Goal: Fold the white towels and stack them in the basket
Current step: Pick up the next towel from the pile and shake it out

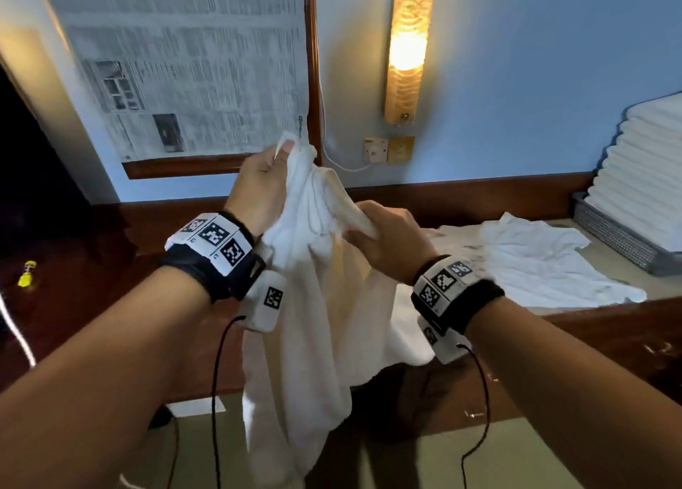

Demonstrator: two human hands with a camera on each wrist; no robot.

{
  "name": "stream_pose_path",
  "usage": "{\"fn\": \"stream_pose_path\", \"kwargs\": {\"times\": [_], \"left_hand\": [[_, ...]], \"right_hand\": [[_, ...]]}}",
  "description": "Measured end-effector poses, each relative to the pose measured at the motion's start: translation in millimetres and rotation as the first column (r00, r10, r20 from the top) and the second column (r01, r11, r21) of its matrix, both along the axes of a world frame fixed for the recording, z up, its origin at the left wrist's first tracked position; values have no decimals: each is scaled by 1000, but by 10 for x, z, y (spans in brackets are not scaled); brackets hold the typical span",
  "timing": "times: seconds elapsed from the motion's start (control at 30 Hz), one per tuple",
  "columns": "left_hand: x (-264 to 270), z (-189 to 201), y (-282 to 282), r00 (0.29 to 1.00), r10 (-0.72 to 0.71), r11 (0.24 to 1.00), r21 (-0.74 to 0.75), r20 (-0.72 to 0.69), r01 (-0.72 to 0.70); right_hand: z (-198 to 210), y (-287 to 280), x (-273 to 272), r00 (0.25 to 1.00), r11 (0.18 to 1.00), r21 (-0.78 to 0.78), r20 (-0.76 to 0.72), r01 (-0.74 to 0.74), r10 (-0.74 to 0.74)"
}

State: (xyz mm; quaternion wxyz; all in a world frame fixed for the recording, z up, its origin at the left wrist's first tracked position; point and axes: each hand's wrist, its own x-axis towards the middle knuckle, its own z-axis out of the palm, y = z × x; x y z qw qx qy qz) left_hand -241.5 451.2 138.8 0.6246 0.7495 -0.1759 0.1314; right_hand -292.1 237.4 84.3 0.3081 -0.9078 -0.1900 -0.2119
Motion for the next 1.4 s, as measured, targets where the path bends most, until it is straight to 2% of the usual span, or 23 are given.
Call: {"fn": "stream_pose_path", "kwargs": {"times": [0.1,0.2,0.27,0.3,0.4,0.47,0.5,0.6,0.7,0.77,0.8,0.83,0.9,0.97,1.03,1.07,1.1,1.2,1.23,1.27,1.33,1.37,1.4], "left_hand": [[-11,61,239,995,-82,990,-121,-54,75],[-72,-3,413,982,-126,986,-131,-138,108],[-167,-73,456,937,-293,935,-260,-191,240],[-218,-112,462,920,-334,923,-267,-205,275],[-347,-248,412,926,-278,951,-210,-255,228],[-438,-295,340,978,-119,992,13,-171,123],[-465,-311,286,984,-110,993,29,-138,115],[-551,-243,171,976,-166,986,-15,-142,166],[-494,-127,273,956,-249,954,-210,-156,214],[-461,-41,380,982,-165,982,-110,-87,155],[-460,12,421,994,-106,994,-13,-27,106],[-431,36,443,997,-77,997,17,1,77],[-481,138,405,995,-85,996,24,46,84],[-571,235,306,982,-187,979,-75,19,188],[-649,311,238,990,-116,993,15,80,115],[-669,332,242,989,-85,990,125,121,70],[-683,367,282,982,-117,964,254,146,77],[-781,613,449,929,-370,806,490,-19,331],[-813,713,506,918,-394,746,566,-50,351],[-845,820,557,920,-391,703,633,-35,323],[-787,959,655,936,-333,677,720,116,152],[-719,983,701,935,-288,681,730,207,48],[-673,1002,734,925,-250,718,696,287,-22]], "right_hand": [[-456,-137,0,981,990,14,-137,138,-135],[-699,-221,-18,931,952,122,-274,282,-240],[-675,-166,6,929,918,244,-282,313,-241],[-612,-97,32,943,914,285,-250,288,-220],[-251,280,60,994,955,281,-87,91,-69],[3,540,47,1000,966,257,-5,-14,16],[115,628,38,1000,969,244,14,-26,23],[315,657,6,1000,983,182,12,7,-10],[304,467,-96,996,992,123,-94,14,-2],[220,303,-198,980,998,60,-200,23,-10],[161,217,-236,975,999,49,-222,23,-12],[96,130,-267,972,998,48,-232,38,-26],[-21,-55,-300,962,991,84,-263,106,-80],[-105,-244,-317,941,979,95,-306,181,-145],[-134,-442,-318,925,963,98,-319,251,-208],[-110,-539,-303,923,951,119,-300,285,-240],[-46,-607,-293,923,936,150,-272,319,-271],[308,-646,-243,927,909,181,-84,375,-365],[482,-581,-250,927,910,184,-23,371,-373],[656,-495,-253,938,919,211,32,332,-346],[996,-278,-254,964,943,269,123,198,-237],[1155,-163,-255,966,948,278,159,152,-202],[1297,-54,-256,970,954,278,176,112,-165]]}}
